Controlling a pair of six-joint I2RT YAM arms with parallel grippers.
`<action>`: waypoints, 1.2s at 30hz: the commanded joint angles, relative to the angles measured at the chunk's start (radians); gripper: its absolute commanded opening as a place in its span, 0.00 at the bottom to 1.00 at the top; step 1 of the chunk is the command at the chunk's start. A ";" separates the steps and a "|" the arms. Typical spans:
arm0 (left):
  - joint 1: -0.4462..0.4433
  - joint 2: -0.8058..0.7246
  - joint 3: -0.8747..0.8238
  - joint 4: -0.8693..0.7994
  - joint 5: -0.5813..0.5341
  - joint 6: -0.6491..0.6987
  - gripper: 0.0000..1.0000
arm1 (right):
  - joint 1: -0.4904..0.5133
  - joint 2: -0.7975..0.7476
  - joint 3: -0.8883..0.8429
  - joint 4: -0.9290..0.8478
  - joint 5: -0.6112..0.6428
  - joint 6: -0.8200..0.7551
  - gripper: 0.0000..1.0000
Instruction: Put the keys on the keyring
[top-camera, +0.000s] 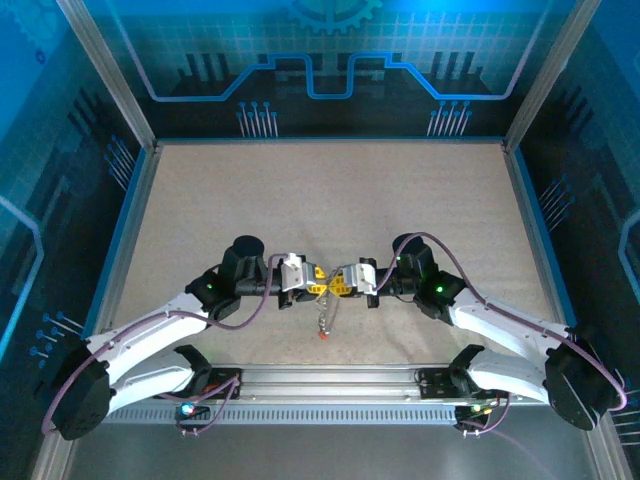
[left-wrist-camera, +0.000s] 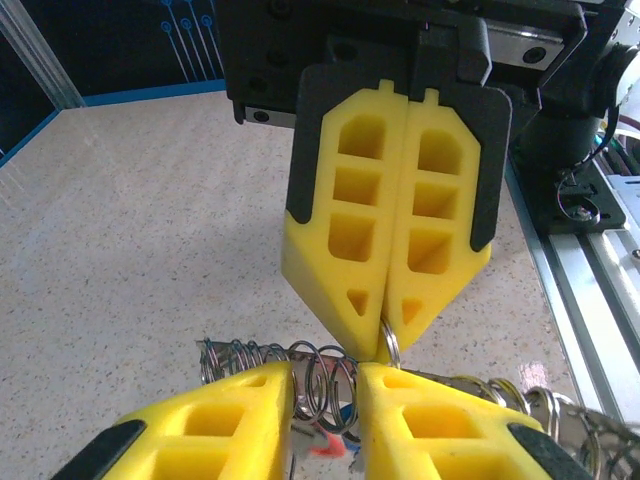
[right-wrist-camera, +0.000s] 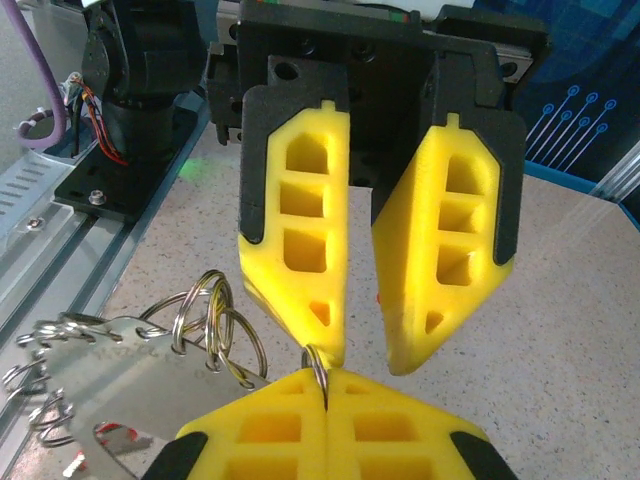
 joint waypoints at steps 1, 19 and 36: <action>-0.013 -0.028 -0.010 -0.049 0.043 0.038 0.27 | 0.011 -0.013 0.004 0.067 0.022 0.002 0.00; -0.013 0.006 0.008 -0.047 0.013 0.026 0.28 | 0.009 0.005 0.006 0.100 -0.003 0.028 0.00; -0.013 -0.050 0.027 -0.081 -0.145 0.055 0.26 | 0.011 0.004 -0.008 0.105 0.000 0.012 0.00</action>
